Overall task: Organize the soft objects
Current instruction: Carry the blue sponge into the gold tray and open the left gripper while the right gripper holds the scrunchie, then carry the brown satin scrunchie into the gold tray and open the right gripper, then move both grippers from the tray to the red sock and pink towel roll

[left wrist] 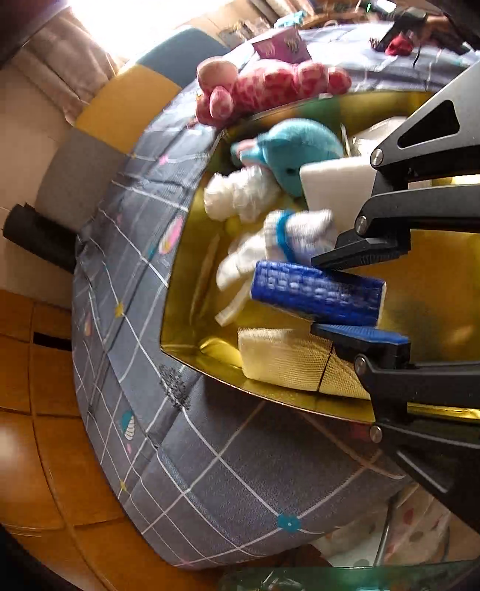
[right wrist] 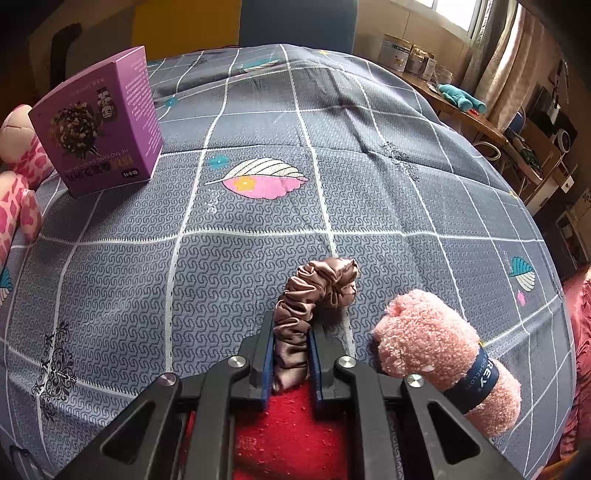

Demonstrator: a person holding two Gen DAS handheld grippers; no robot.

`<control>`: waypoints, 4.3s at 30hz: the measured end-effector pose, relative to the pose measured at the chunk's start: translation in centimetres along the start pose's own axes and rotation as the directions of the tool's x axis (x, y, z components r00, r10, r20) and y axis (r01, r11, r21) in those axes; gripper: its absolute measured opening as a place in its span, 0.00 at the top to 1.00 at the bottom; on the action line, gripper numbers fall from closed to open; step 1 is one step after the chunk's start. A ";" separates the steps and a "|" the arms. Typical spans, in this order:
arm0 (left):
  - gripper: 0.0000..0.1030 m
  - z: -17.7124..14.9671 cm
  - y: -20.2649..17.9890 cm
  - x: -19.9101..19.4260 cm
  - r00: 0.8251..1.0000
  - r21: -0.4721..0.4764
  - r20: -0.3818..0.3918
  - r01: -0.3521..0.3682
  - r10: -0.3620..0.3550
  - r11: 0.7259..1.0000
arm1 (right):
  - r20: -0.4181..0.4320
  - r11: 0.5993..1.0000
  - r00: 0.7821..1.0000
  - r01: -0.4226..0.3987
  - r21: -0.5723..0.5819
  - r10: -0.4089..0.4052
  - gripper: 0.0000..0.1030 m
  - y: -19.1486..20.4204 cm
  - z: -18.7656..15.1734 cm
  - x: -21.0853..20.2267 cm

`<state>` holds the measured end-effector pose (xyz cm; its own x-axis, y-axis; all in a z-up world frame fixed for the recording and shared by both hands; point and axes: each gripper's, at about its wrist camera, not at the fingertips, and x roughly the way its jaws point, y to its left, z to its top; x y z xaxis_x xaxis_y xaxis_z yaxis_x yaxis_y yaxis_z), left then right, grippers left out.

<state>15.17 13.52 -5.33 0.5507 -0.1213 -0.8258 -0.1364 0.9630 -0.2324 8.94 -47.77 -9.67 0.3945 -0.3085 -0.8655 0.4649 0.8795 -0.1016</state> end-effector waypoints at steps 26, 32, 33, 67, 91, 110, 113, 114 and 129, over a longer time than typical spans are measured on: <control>0.38 -5.6 -5.7 -9.1 0.968 0.242 0.245 -0.116 0.055 0.963 | 0.006 1.000 1.000 0.005 0.006 -0.005 0.87 0.0 0.1 -0.5; 0.36 -6.3 -6.8 -9.4 0.971 0.269 0.239 -0.095 0.030 0.958 | 0.083 1.000 0.997 -0.010 0.024 0.008 0.87 -0.2 0.5 -3.1; 0.36 -6.4 -6.9 -9.4 0.970 0.269 0.240 -0.094 0.028 0.958 | 0.090 1.000 0.996 -0.016 0.021 0.014 0.87 -0.1 0.5 -3.5; 0.36 -4.1 2.4 -11.1 0.949 0.040 0.288 -0.145 0.127 0.989 | -0.225 0.422 0.612 -0.724 -0.546 0.758 0.86 38.7 -10.1 -21.8; 0.36 -5.0 0.4 -11.3 0.951 0.105 0.294 -0.129 0.093 0.986 | -0.156 0.544 0.694 -0.666 -0.510 0.703 0.62 38.8 -11.1 -18.8; 0.33 -6.2 -6.3 -11.5 0.960 0.296 0.278 -0.082 -0.004 0.952 | 0.075 0.728 0.800 -0.499 -0.469 0.596 0.62 26.9 -8.6 -19.8; 0.33 -6.4 -8.1 -11.4 0.962 0.339 0.271 -0.068 -0.028 0.938 | 0.107 0.774 0.821 -0.474 -0.420 0.561 0.62 23.6 -7.7 -19.3; 0.33 -6.5 -8.7 -11.4 0.963 0.353 0.268 -0.063 -0.037 0.934 | 0.117 0.788 0.828 -0.466 -0.401 0.549 0.62 22.5 -7.3 -19.1; 0.33 -8.7 -18.0 -10.5 0.966 0.541 0.200 0.033 -0.166 0.840 | 0.226 0.935 0.908 -0.336 -0.111 0.353 0.62 6.5 -5.2 -17.4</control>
<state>4.71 -4.67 3.09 0.7190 -0.2291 -0.6562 0.3490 0.9354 0.0559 0.97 -34.82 2.21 0.7017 -0.0513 -0.7106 0.2140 0.9665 0.1416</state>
